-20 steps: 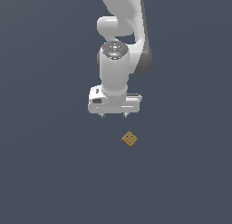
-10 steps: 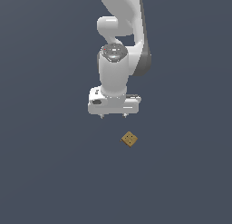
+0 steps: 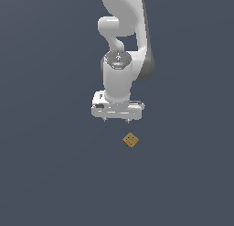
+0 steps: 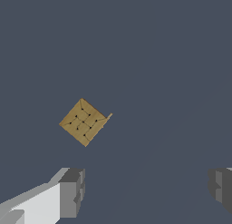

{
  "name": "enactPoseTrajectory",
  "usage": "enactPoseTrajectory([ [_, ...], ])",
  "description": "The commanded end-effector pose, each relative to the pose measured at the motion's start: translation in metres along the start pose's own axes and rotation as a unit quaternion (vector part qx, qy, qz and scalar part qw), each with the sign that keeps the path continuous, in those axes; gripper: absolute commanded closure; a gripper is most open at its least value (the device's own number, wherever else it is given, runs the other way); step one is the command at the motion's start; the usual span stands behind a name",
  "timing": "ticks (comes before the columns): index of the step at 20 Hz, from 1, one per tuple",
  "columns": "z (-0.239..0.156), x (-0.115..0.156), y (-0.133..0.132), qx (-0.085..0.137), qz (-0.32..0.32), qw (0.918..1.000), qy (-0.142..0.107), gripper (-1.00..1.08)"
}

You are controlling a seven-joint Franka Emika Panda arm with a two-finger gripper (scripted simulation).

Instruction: Pick up the object and move it to a goal position.

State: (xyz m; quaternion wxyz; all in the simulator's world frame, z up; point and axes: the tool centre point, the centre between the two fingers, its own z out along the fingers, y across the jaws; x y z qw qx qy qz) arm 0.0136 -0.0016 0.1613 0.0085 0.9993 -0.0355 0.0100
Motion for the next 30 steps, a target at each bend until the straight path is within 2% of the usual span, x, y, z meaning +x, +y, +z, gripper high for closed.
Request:
enactPoseTrajectory([
  [1,0.006,0.002,-0.004,0.001,0.021,0.9998,-0.001,-0.92],
  [6,0.021,0.008,-0.016,0.003,0.076,0.9971,-0.003,-0.92],
  [12,0.041,0.015,-0.031,0.005,0.149,0.9889,-0.006,-0.92],
  [22,0.076,0.023,-0.056,0.005,0.263,0.9647,-0.01,-0.92],
  [30,0.094,0.025,-0.068,0.005,0.319,0.9475,-0.012,-0.92],
])
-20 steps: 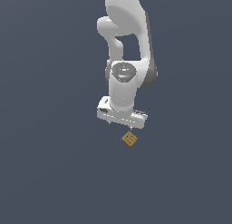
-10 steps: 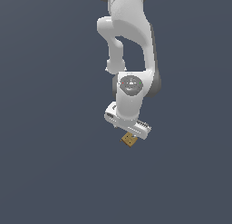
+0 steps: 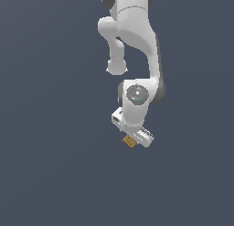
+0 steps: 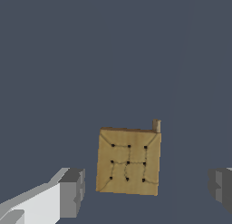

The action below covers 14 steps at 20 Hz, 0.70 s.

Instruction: Pick up the object and move it to a goal position.

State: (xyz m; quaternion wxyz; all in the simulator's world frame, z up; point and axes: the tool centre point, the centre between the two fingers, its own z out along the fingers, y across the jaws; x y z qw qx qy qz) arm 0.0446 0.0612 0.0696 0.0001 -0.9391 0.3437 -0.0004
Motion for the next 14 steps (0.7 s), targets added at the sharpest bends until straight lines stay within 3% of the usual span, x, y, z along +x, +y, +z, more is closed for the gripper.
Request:
enactPoseTrajectory([
  [1,0.004,-0.001,-0.003,0.0,0.014,0.9999,0.0,-0.92],
  [14,0.017,-0.003,-0.005,0.0,0.028,0.9996,0.0,-0.92],
])
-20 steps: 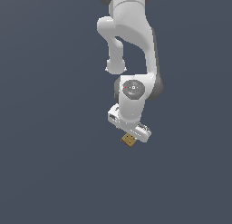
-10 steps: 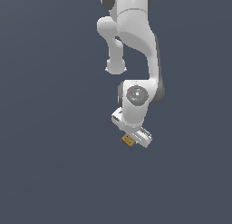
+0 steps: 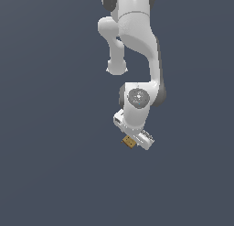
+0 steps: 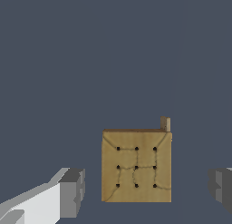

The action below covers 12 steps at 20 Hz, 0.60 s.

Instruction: Pick up the object and move it to a goal position.

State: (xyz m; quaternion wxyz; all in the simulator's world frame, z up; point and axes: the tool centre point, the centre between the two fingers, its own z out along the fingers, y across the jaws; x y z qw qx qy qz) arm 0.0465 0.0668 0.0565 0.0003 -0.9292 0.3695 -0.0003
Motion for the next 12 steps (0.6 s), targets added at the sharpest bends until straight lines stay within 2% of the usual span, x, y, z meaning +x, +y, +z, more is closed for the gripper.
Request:
enactPoseTrajectory([
  [1,0.008,0.0,0.001,0.0,0.0,1.0,0.0,-0.92],
  [7,0.038,-0.001,0.001,0.0,0.002,1.0,0.0,-0.92],
  [12,0.046,0.0,0.0,0.0,0.002,1.0,0.0,-0.92],
])
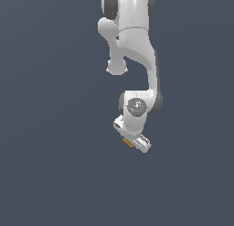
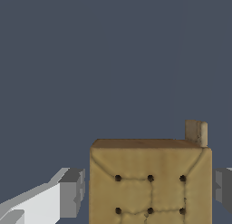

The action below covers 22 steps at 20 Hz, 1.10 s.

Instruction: Pick up the object and move it to a goal position.

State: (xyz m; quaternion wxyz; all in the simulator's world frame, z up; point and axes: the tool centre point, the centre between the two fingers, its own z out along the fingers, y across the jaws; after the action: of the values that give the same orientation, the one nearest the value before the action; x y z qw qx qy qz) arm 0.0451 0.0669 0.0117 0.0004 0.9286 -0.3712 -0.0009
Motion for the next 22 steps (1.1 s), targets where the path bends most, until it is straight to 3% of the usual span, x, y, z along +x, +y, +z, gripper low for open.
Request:
enactPoseTrajectory([
  [1,0.001,0.001,-0.001,0.001,0.0,1.0,0.001,-0.92],
  [2,0.001,0.001,-0.001,0.001,0.0,1.0,0.001,1.08],
  [15,0.0,0.002,0.001,0.001,0.0,1.0,0.001,1.08],
  [22,-0.009,0.014,0.027,0.001,0.0,1.0,0.001,1.08],
])
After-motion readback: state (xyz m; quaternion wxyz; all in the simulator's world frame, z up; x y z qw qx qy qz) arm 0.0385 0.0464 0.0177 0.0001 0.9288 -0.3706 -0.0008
